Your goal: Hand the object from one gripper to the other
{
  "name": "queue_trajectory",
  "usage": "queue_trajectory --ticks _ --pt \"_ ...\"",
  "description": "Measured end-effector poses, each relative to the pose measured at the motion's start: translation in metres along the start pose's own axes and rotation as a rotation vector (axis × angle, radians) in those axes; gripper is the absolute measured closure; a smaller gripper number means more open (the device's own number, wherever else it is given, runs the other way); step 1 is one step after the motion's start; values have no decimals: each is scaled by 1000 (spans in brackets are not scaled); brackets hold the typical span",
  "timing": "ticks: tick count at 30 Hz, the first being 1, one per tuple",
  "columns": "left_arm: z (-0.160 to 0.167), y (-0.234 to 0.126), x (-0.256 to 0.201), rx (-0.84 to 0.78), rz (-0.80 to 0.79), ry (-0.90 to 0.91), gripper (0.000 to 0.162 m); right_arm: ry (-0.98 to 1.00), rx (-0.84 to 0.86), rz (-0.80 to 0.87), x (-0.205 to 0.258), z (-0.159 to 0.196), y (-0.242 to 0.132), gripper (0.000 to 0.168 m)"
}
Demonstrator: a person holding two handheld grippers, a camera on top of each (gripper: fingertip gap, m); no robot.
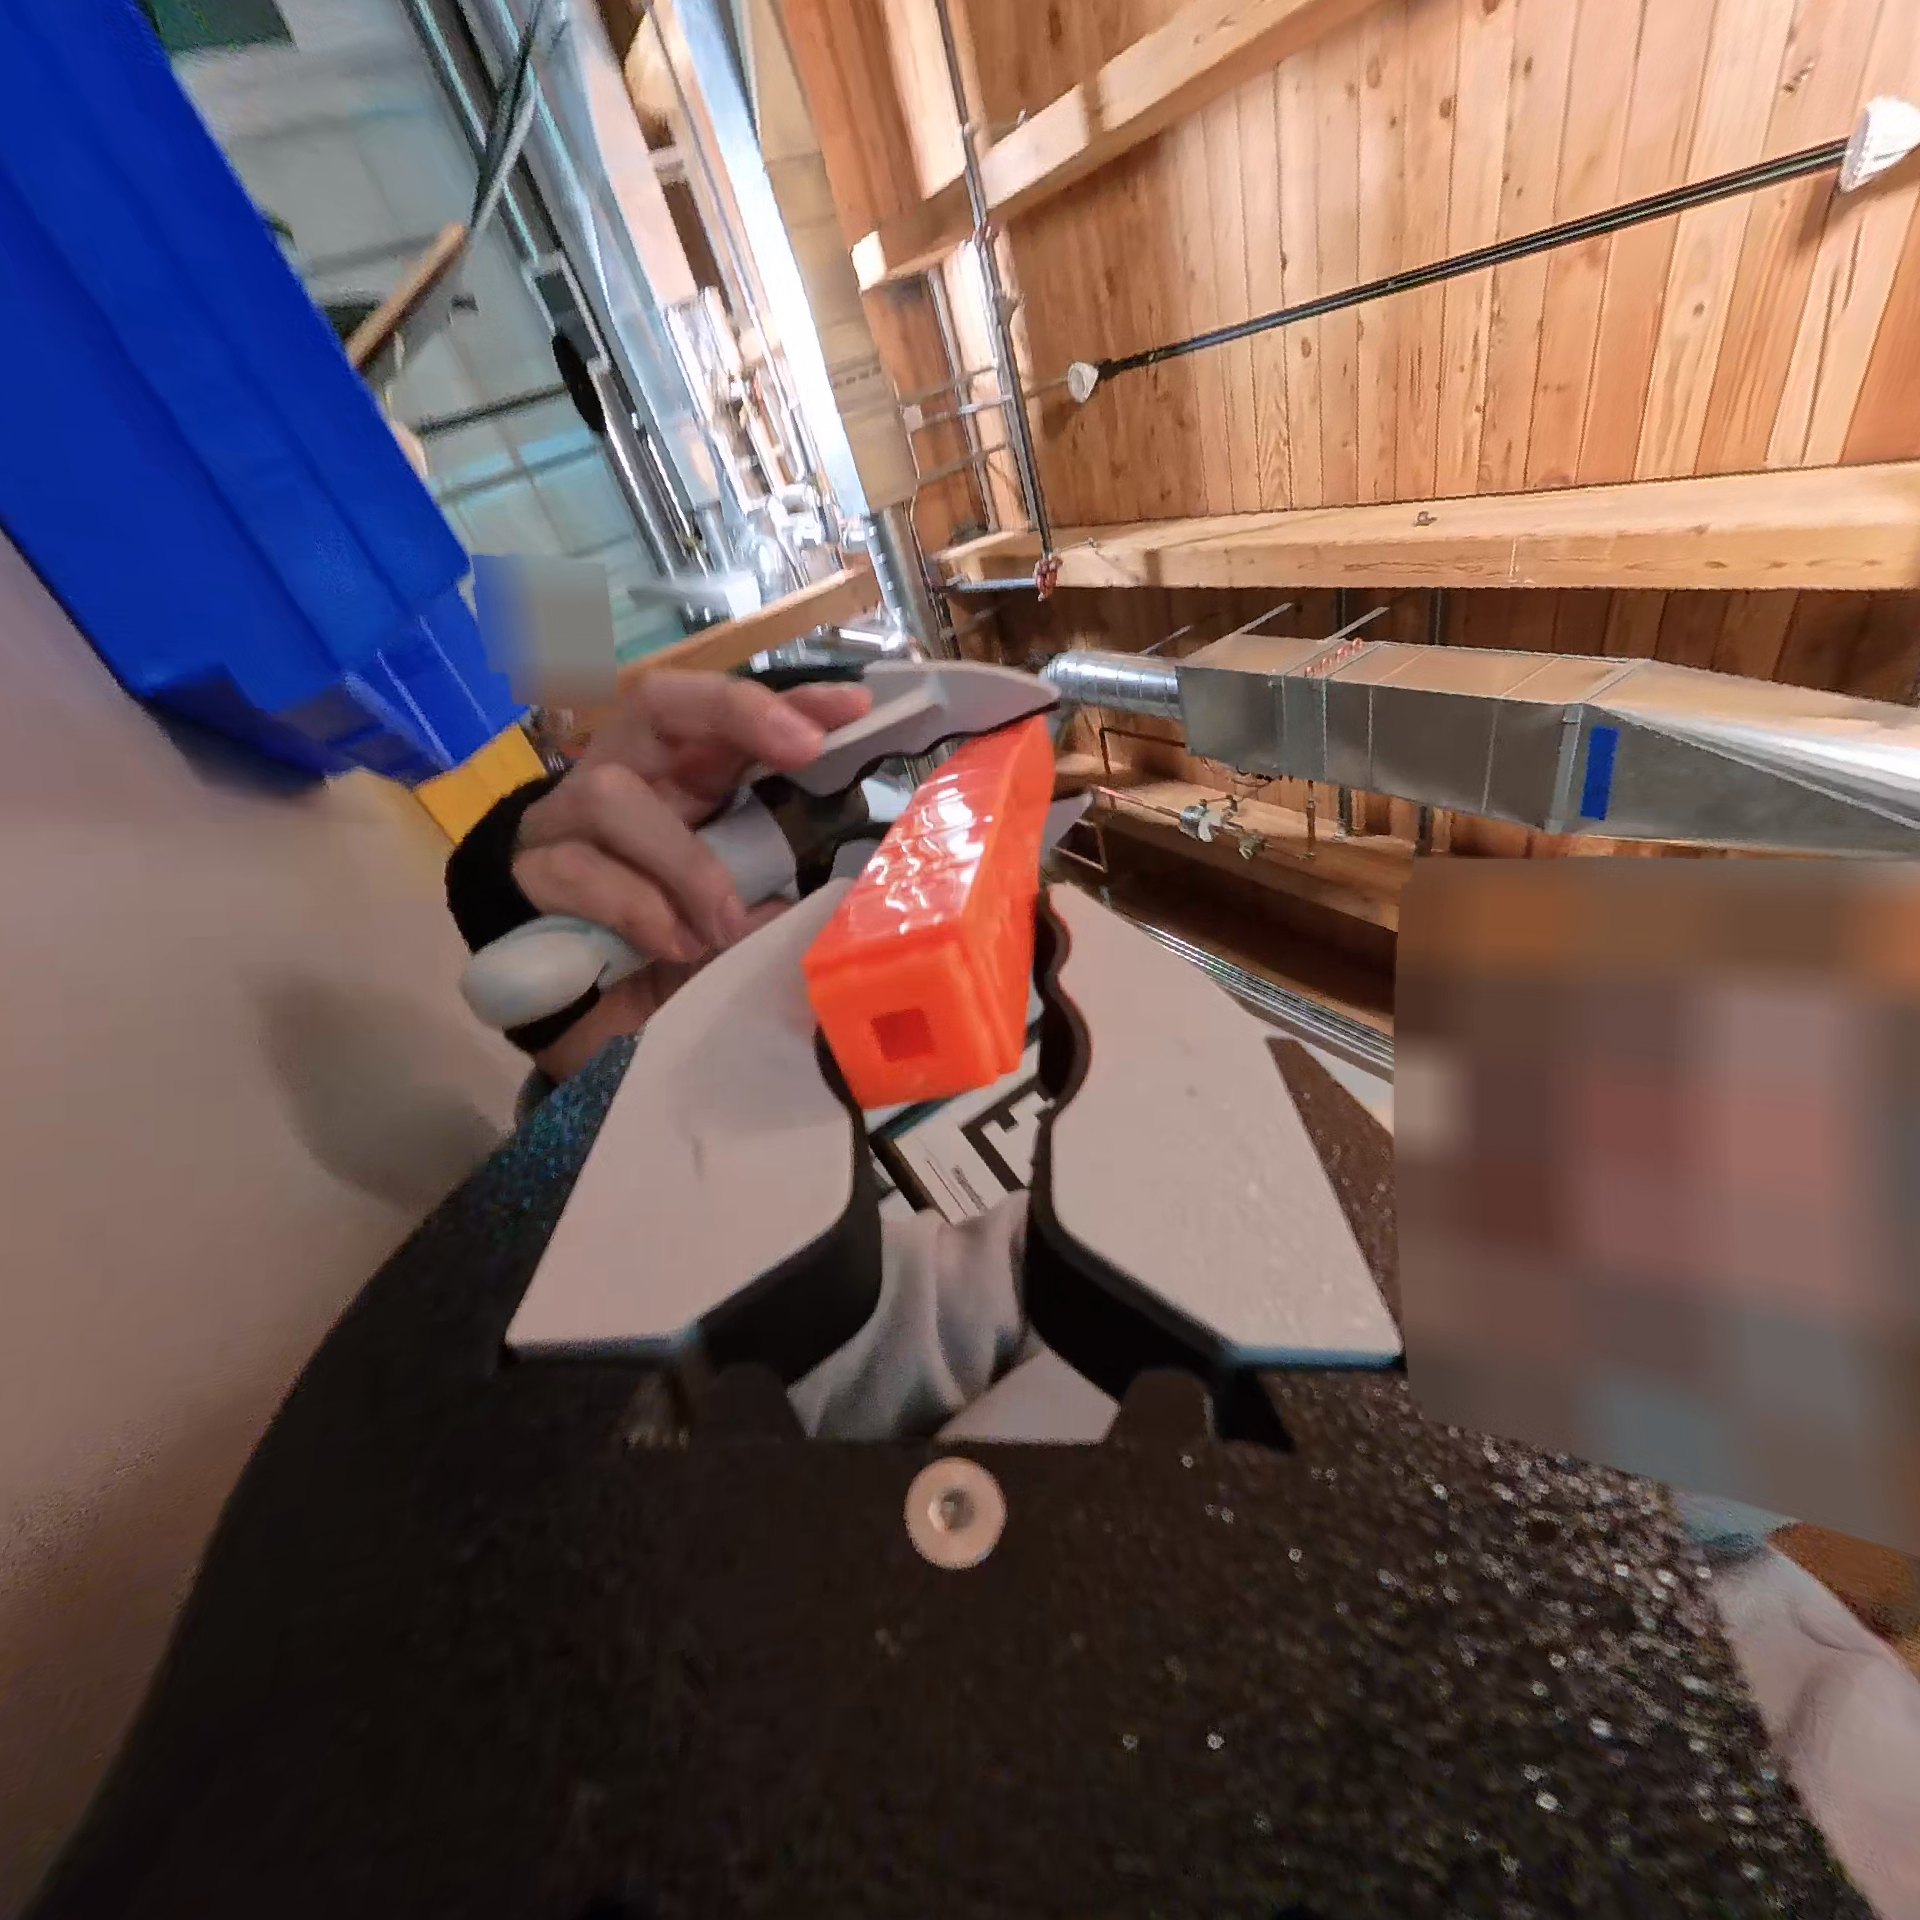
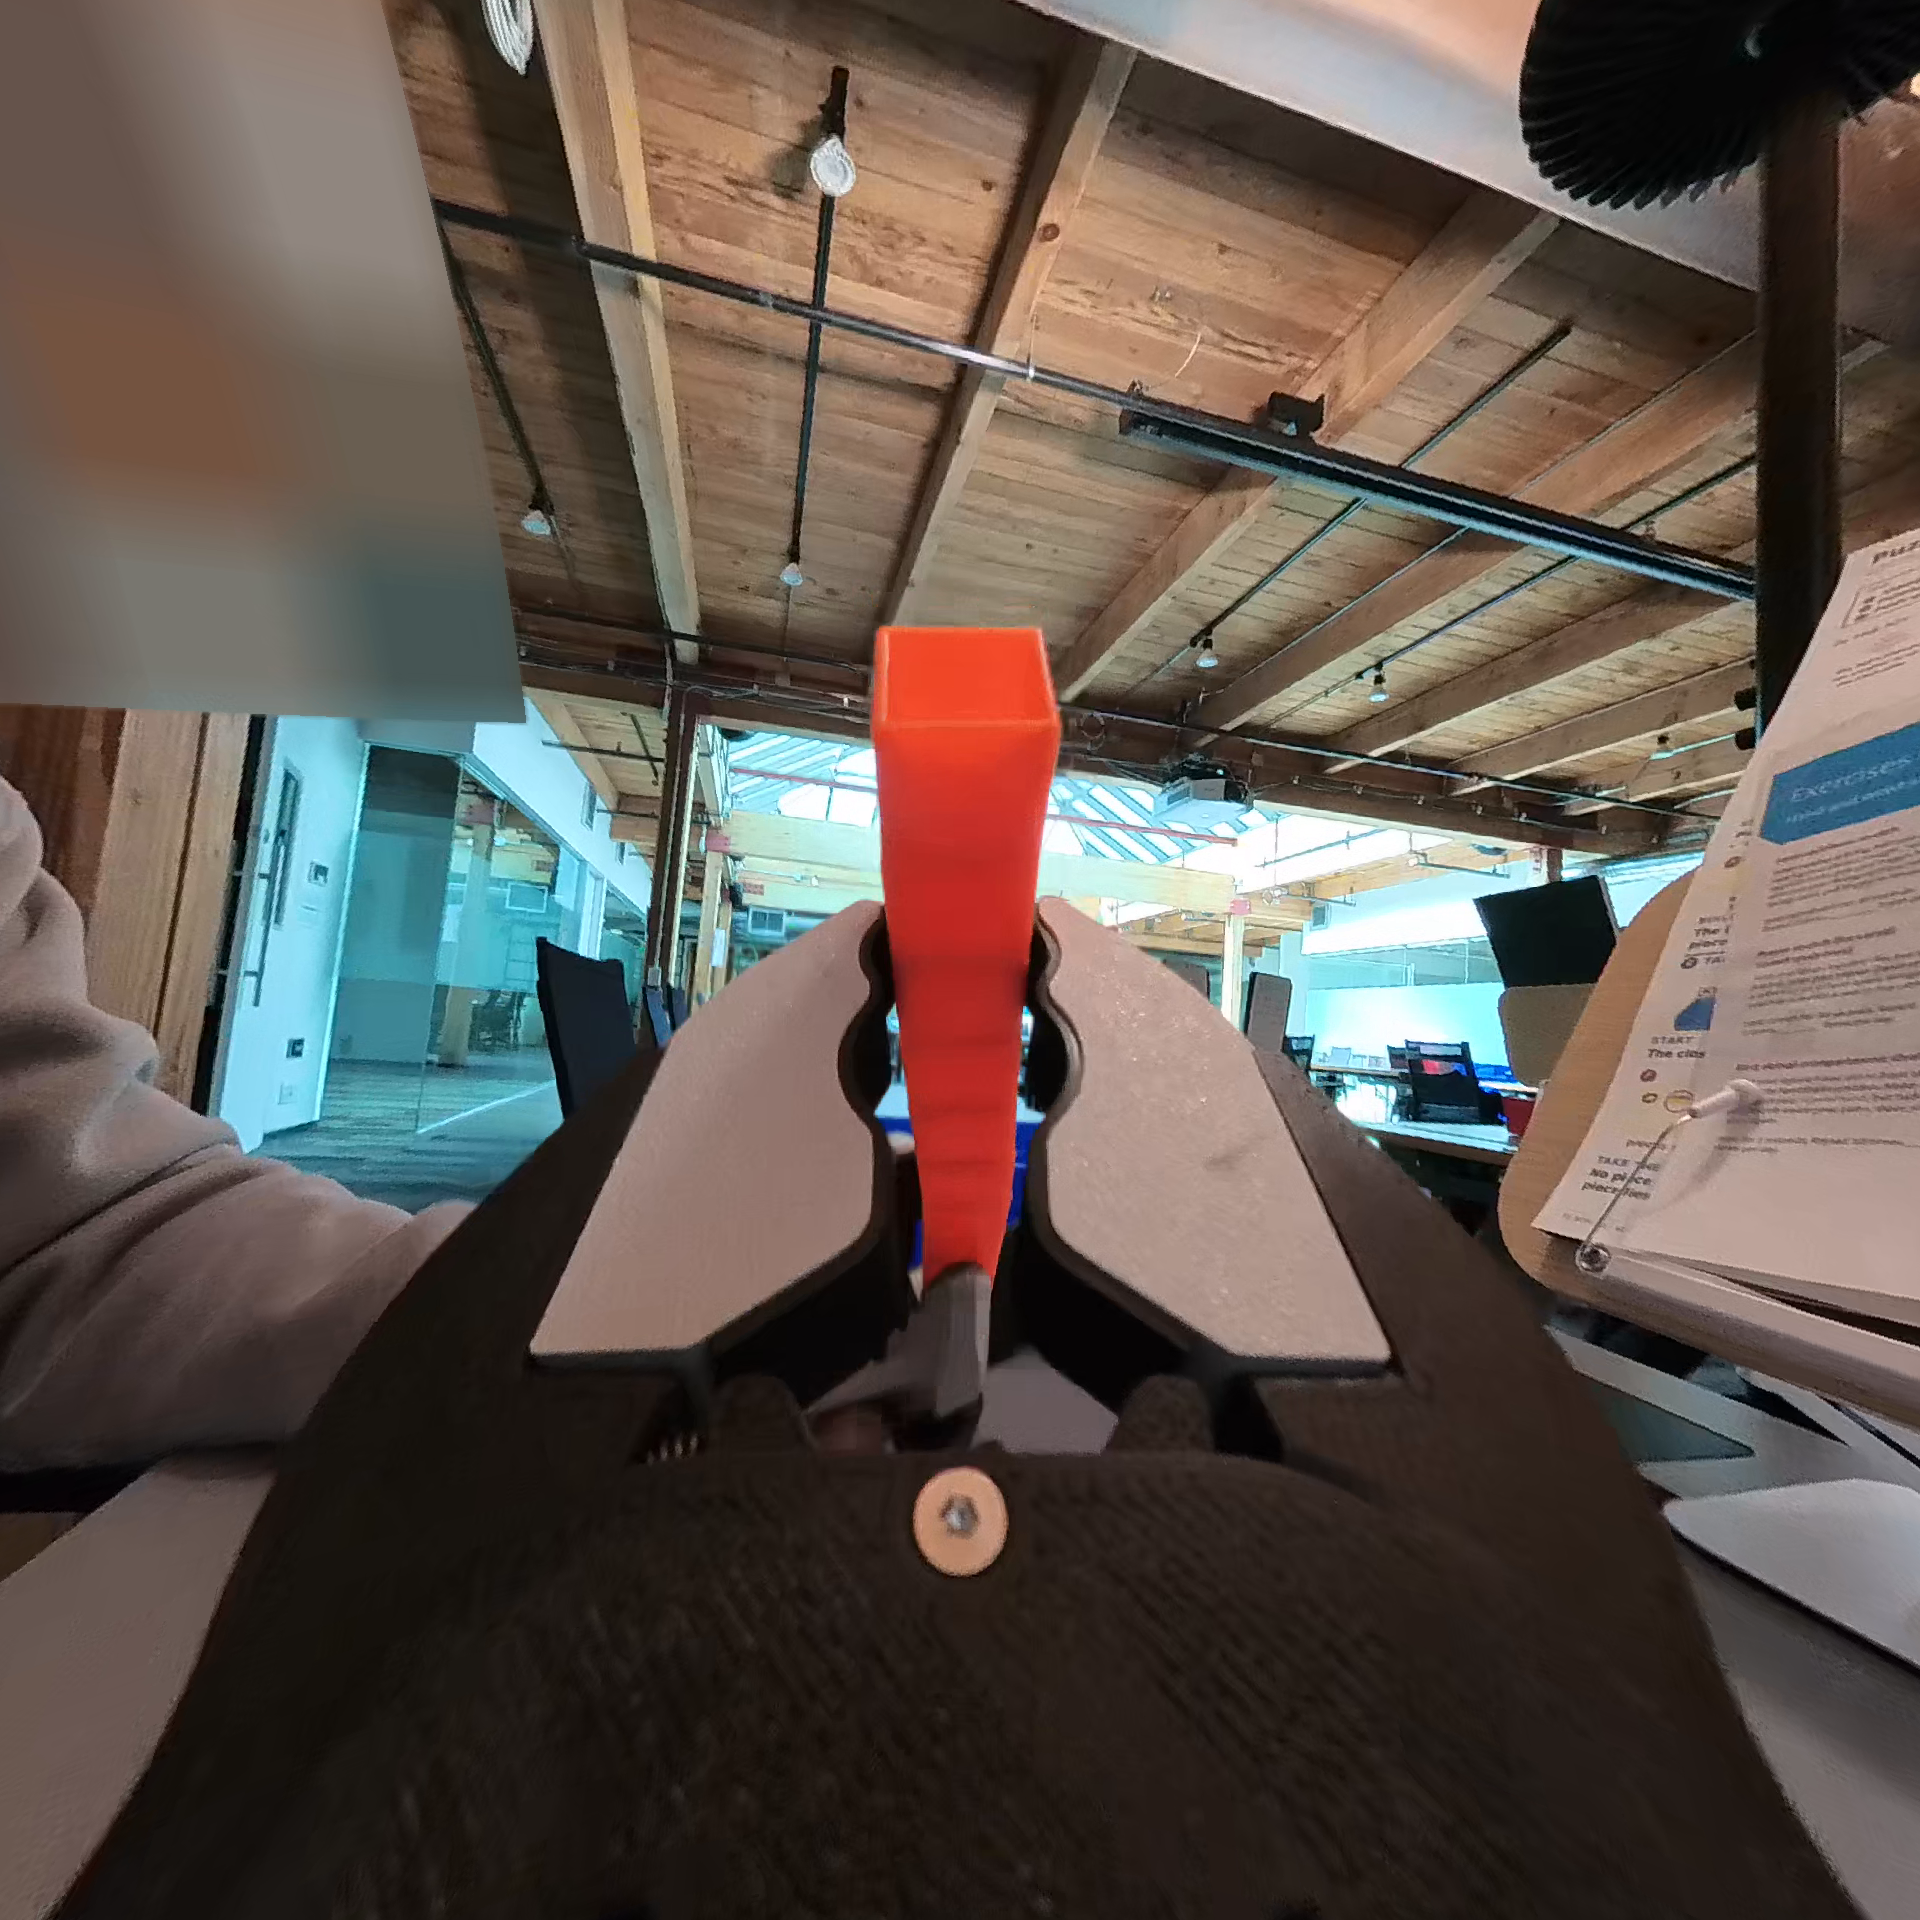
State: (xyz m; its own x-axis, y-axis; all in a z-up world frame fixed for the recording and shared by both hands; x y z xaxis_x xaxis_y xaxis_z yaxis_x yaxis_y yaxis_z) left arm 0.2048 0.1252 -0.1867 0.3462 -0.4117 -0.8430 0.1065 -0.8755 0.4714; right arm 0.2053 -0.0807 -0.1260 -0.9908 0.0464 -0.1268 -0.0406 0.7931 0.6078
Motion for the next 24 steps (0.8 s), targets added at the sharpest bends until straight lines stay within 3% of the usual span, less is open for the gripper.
queue_trajectory --ticks 6,10,13,16,19,21,24 --pt "-13 -14 -14 -114 -77 223 138 -9 137 15 -1 10 1 142" --pt "-23 -26 -28 -237 -122 341 139 -70 185 152 -7 11 -2 109" --pt "-29 -37 -38 -352 -186 438 139 -165 279 245 -13 10 -6 94" --pt "-31 -45 -50 -431 -353 627 139 -417 451 386 -13 10 -5 83" --pt "-25 -36 -61 -384 -561 899 139 -832 754 414 -4 23 6 75" --pt "-17 -24 -66 -337 -638 1028 139 -1083 900 408 2 36 15 79" --pt "-2 -3 -66 -253 -746 1193 139 -1215 913 424 7 44 27 86"
Point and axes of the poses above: each gripper's, where its closed fingertips meet, y out along the fingers, z out of its underside, x = y × z across the jaws, the point moved 10 cm from there along -y, back along the fingers, and after that the axes turned 5 degrees about -z, right-handed, at the moved point
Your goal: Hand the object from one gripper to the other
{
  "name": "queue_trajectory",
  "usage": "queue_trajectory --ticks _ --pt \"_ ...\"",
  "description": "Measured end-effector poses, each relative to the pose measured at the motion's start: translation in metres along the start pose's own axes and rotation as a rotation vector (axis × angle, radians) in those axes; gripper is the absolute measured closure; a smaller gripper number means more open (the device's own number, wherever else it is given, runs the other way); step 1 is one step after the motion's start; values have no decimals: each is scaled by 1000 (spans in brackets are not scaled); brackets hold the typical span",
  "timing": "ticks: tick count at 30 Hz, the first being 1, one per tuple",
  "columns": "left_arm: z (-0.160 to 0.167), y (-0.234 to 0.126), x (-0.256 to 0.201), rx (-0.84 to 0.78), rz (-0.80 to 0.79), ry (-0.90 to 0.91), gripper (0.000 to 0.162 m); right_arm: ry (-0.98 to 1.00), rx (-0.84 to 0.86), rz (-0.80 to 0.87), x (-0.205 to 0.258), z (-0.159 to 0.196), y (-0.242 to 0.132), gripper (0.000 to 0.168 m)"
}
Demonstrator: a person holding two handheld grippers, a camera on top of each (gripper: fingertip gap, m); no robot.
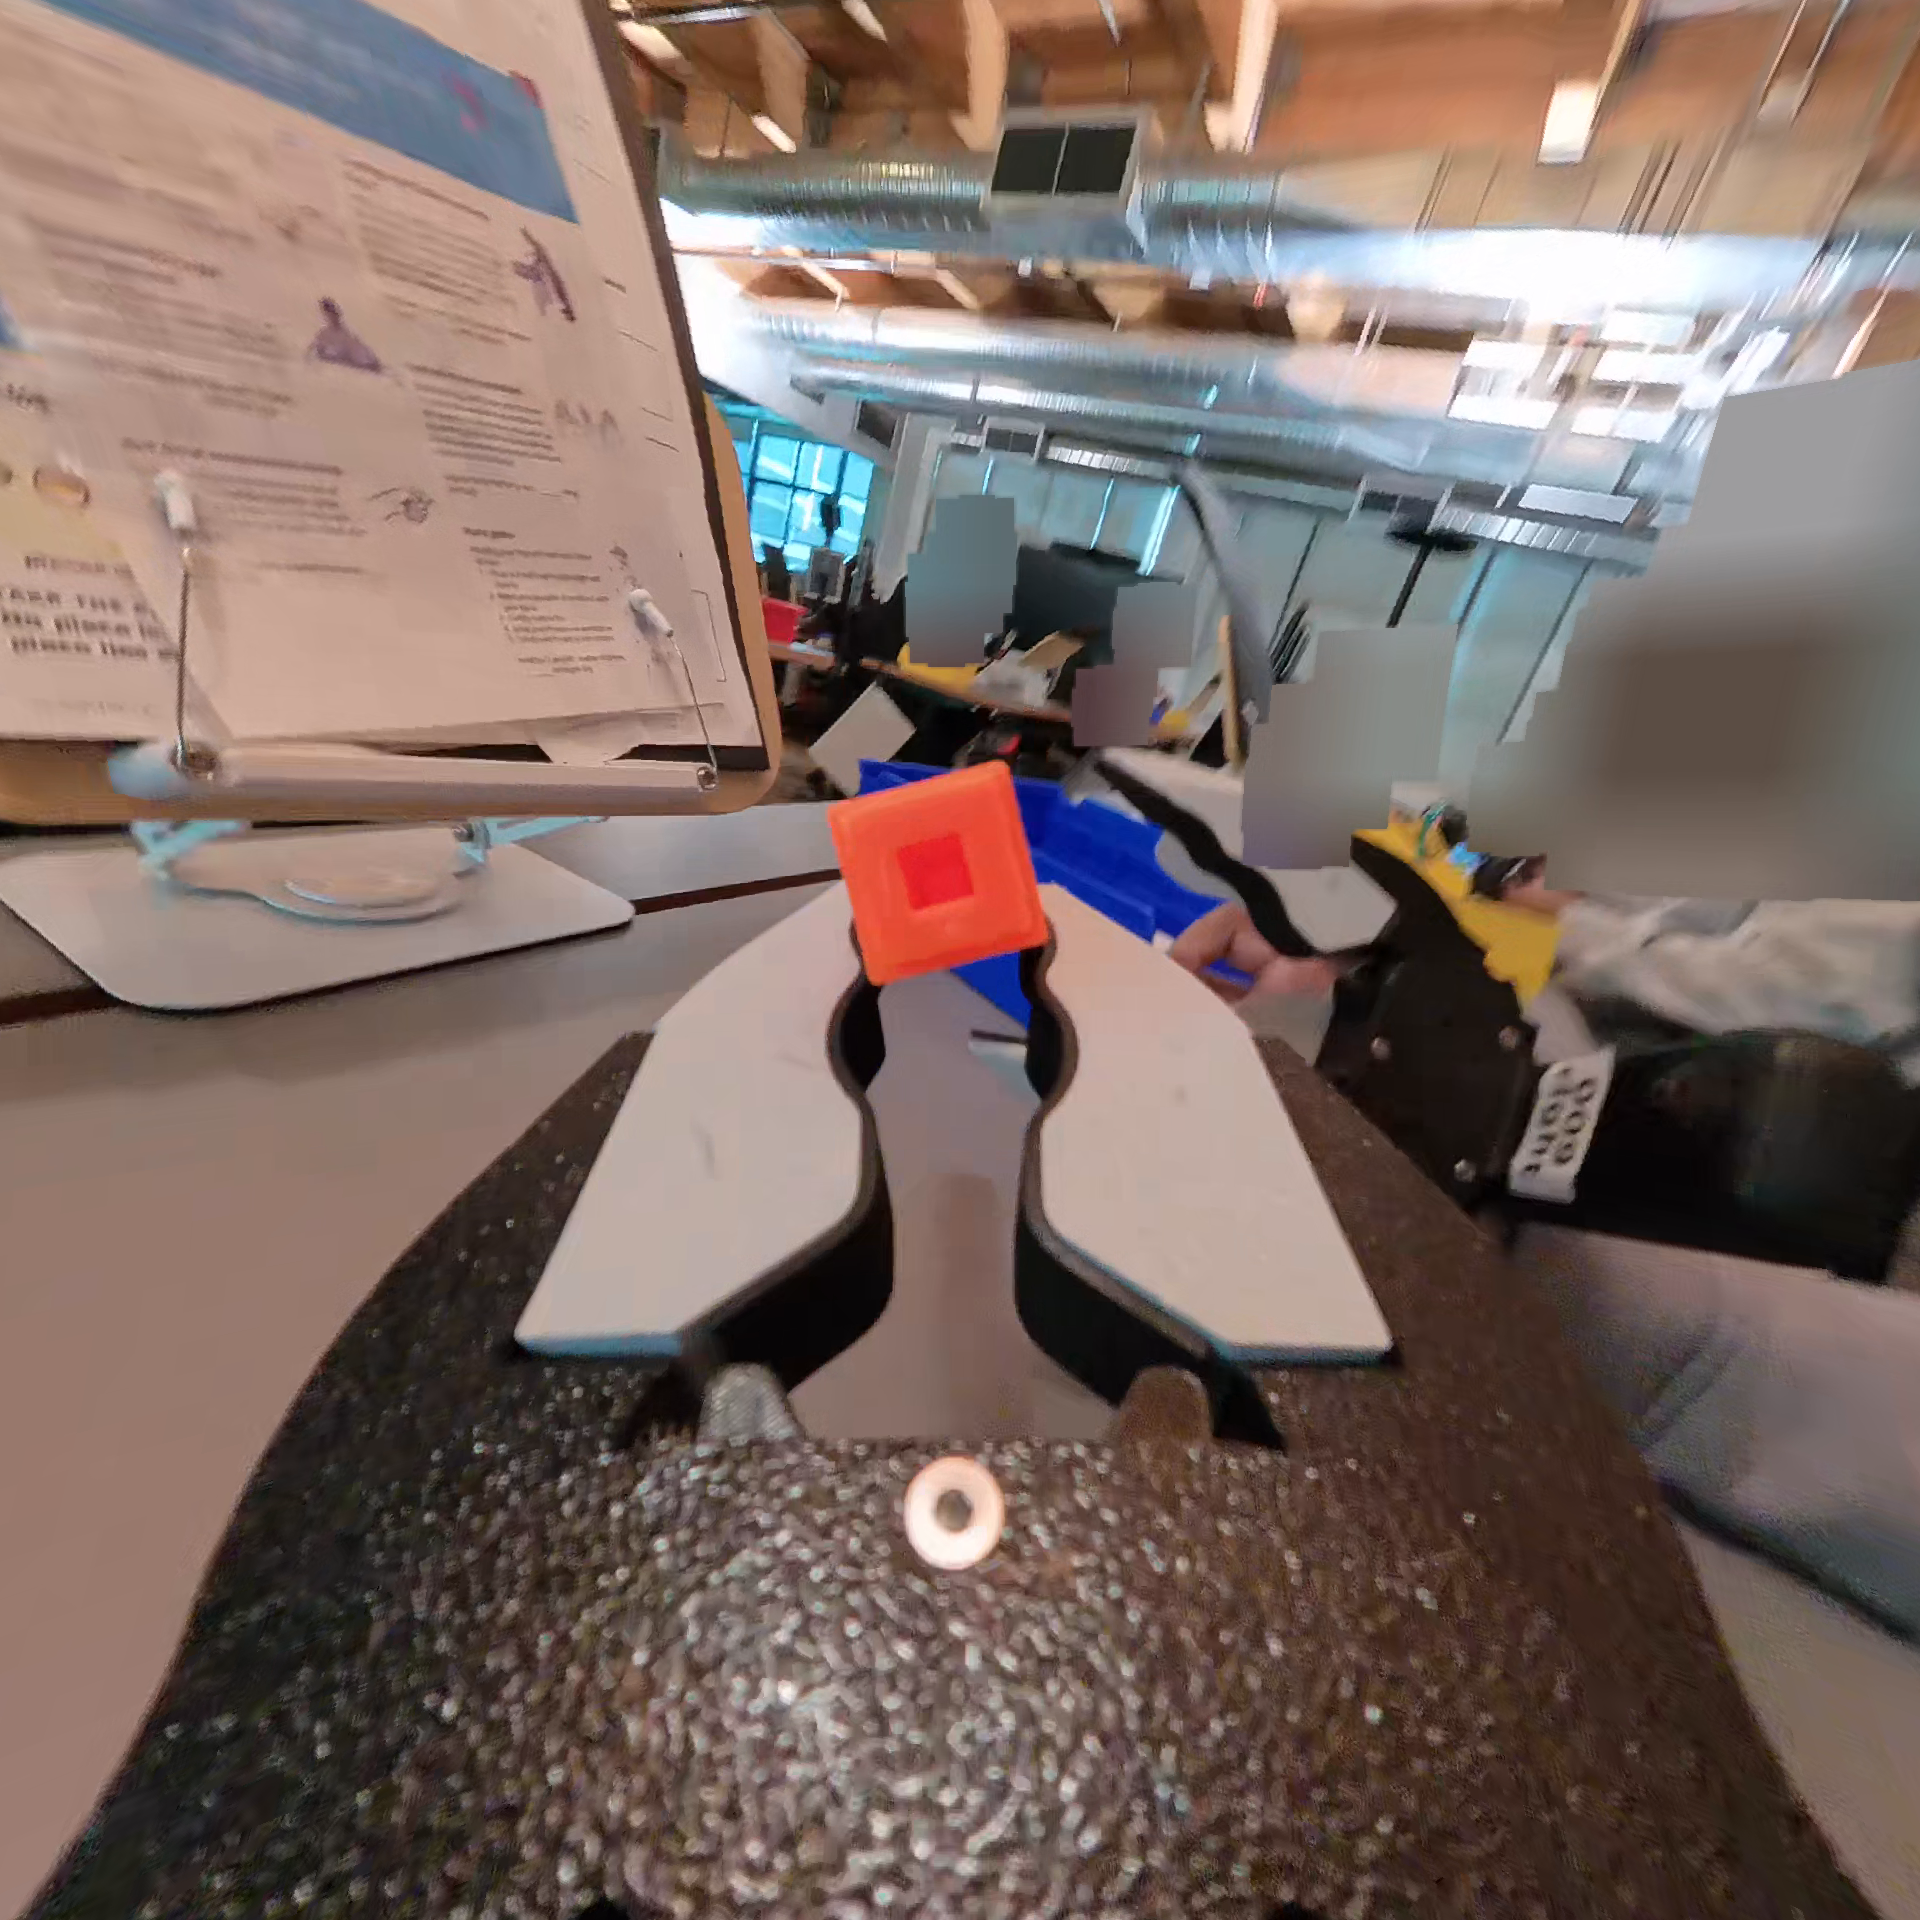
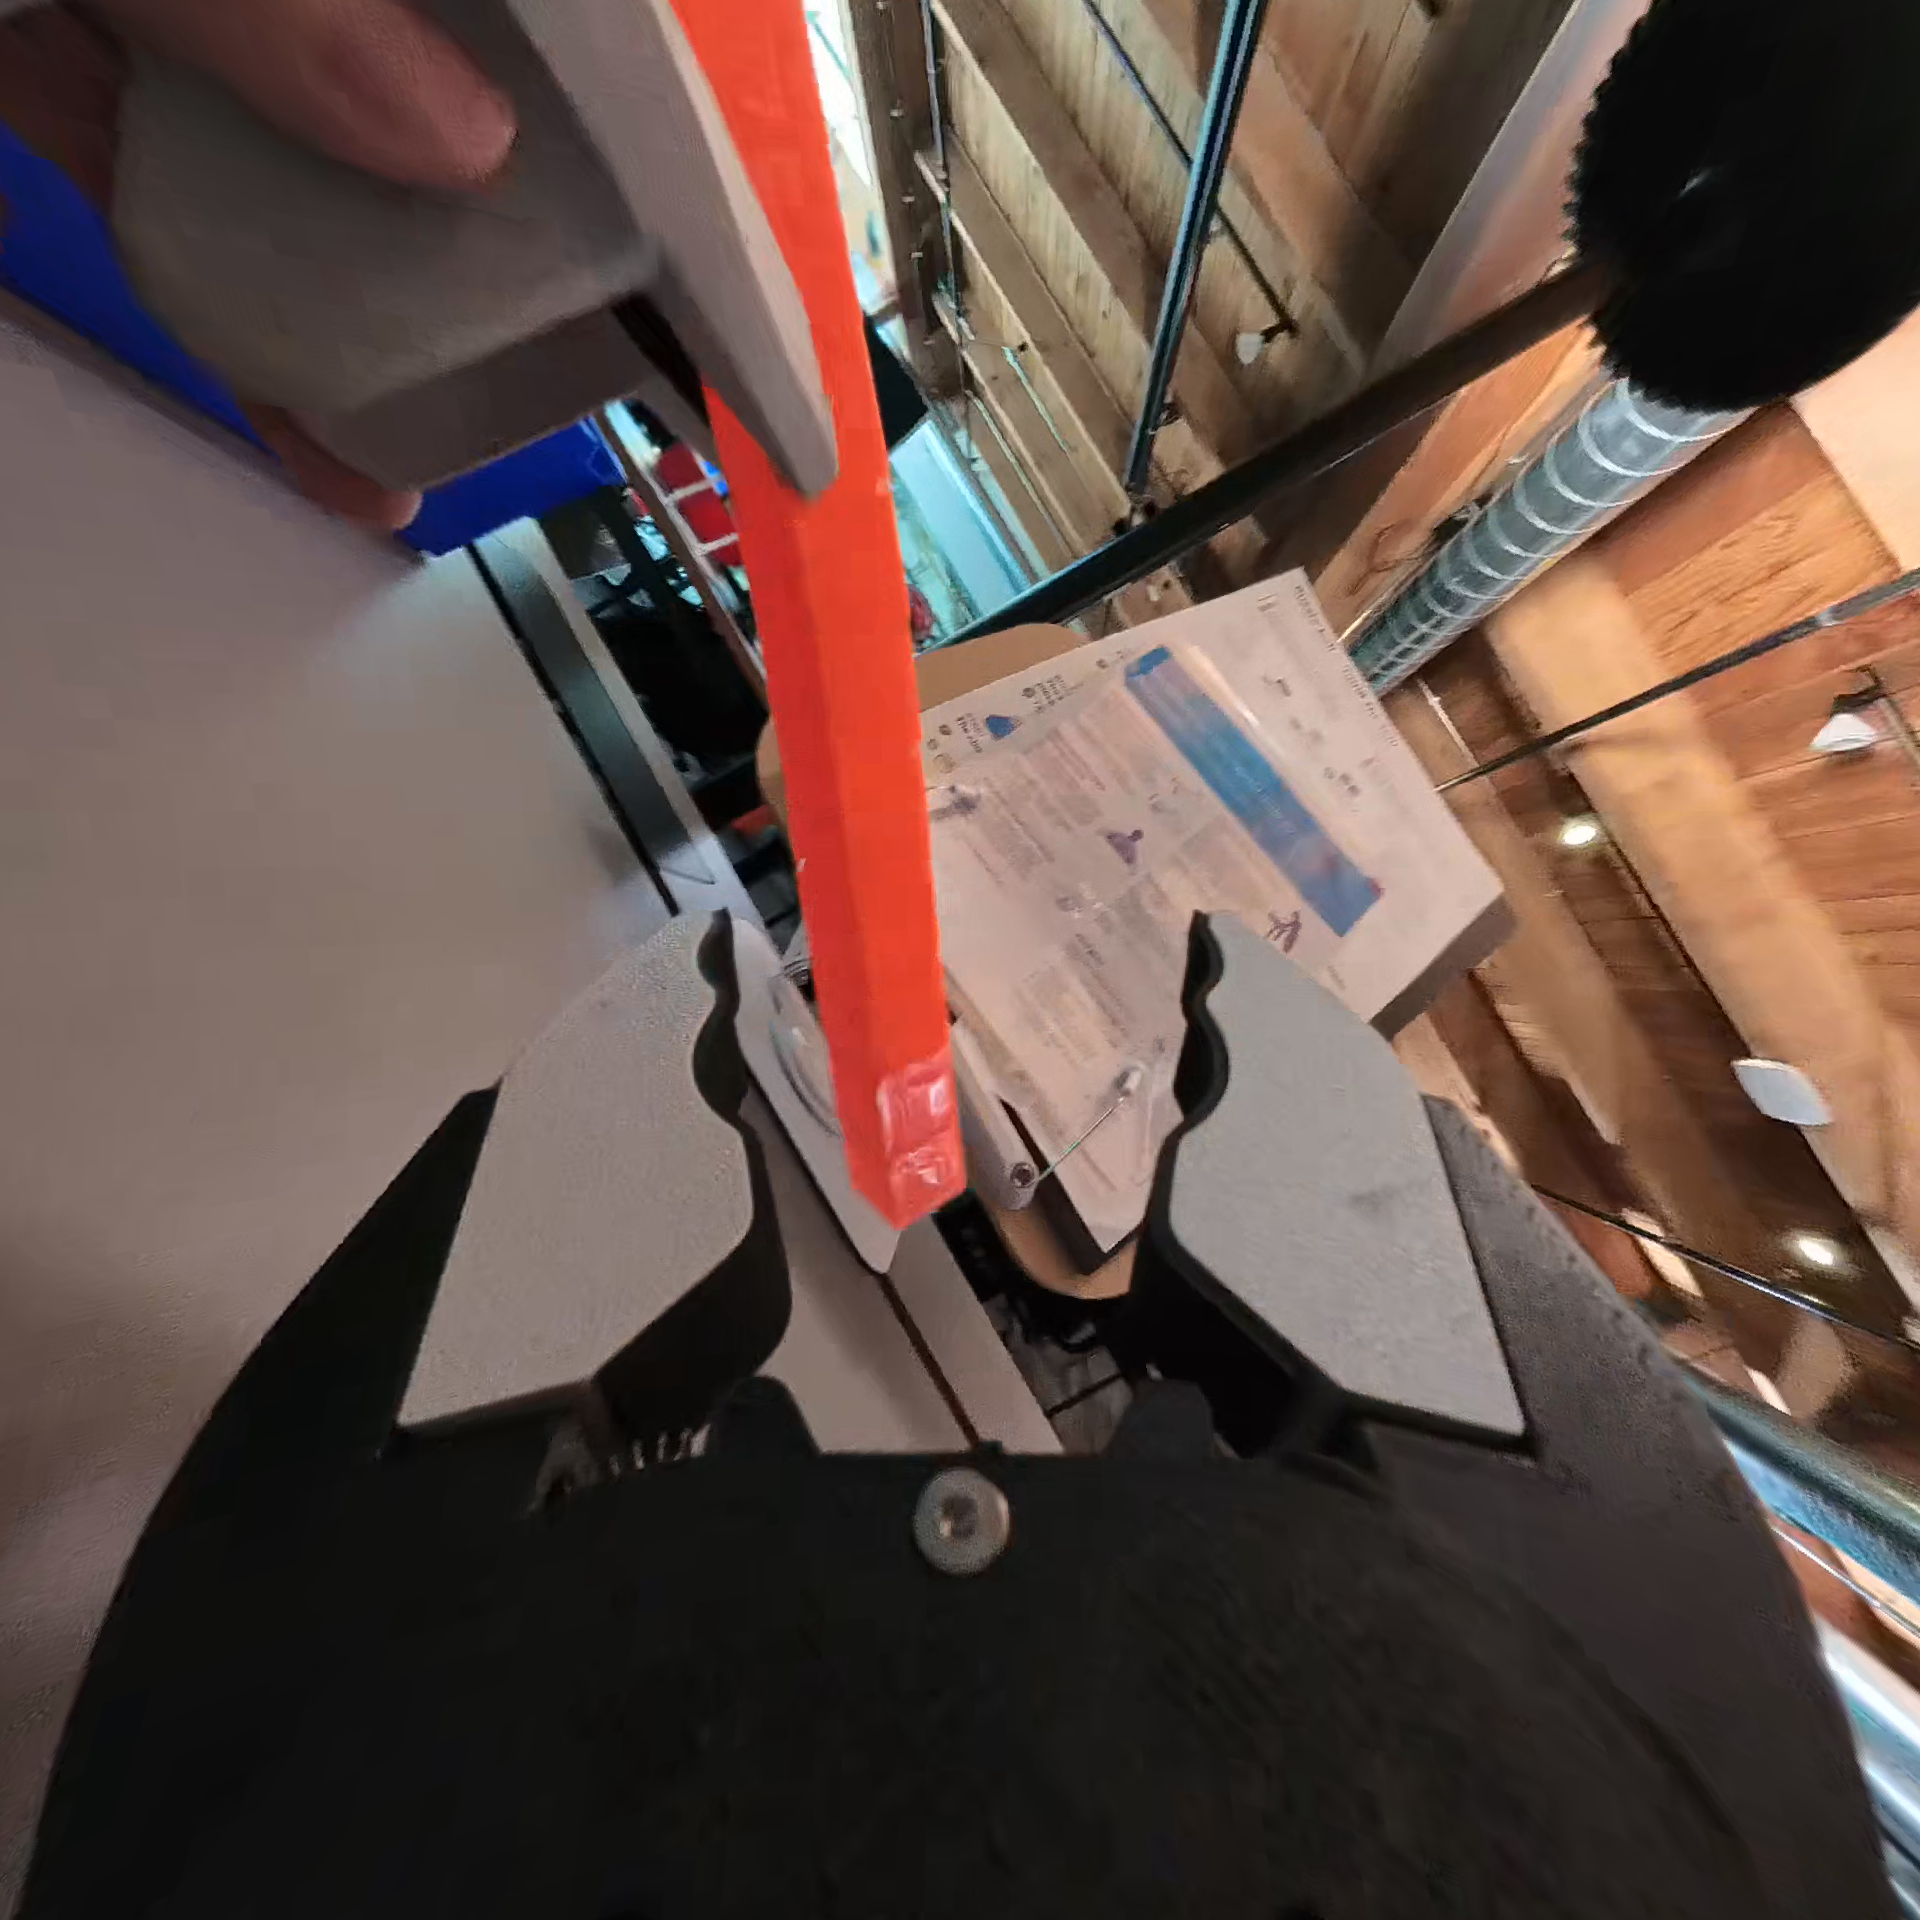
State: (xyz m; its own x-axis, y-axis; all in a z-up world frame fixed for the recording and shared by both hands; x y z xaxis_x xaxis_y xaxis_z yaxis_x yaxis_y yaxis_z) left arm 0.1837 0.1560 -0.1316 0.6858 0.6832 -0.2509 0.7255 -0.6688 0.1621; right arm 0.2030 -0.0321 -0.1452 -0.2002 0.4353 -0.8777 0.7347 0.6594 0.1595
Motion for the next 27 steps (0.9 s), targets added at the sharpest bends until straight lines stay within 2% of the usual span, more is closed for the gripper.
queue_trajectory --ticks 1,2,5,8,10,14,15,17,18,20,23,27 --pt "1 2 -7 19 -8 65 139 -5 -4 12 0 -2 1 89" --pt "3 4 -12 34 -8 117 139 -23 1 17 1 -2 2 100" --pt "6 7 -21 52 -5 170 139 -103 -3 -47 8 -1 3 124" --pt "7 8 -22 57 16 157 139 -119 -3 -69 13 -1 4 139" --pt "7 8 -23 58 3 173 139 -96 11 -72 13 -2 5 140" --pt "6 6 -24 31 22 215 137 189 -61 -228 7 0 4 142" --pt "5 5 -24 15 41 234 136 311 -118 -302 5 1 3 141" --pt "4 4 -24 -4 61 274 114 559 -230 -492 2 4 0 141" --pt "3 3 -23 0 80 291 108 663 -289 -608 1 5 -2 141" --pt "3 3 -24 16 183 304 108 820 -383 -802 -1 6 -7 141" --pt "2 0 -25 43 389 248 110 932 -474 -1003 -5 3 -12 141" --pt "1 -6 -24 41 584 141 112 1041 -590 -1139 -10 -5 -17 142"
Point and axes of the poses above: each gripper's, where its closed fingertips meet, y out along the fingers, z out of its underside, x = y × z across the jaws, the point moved 10 cm from there along -y, back along the fingers, and after that the axes turned 5 degrees about -z, right-handed, at the moved point
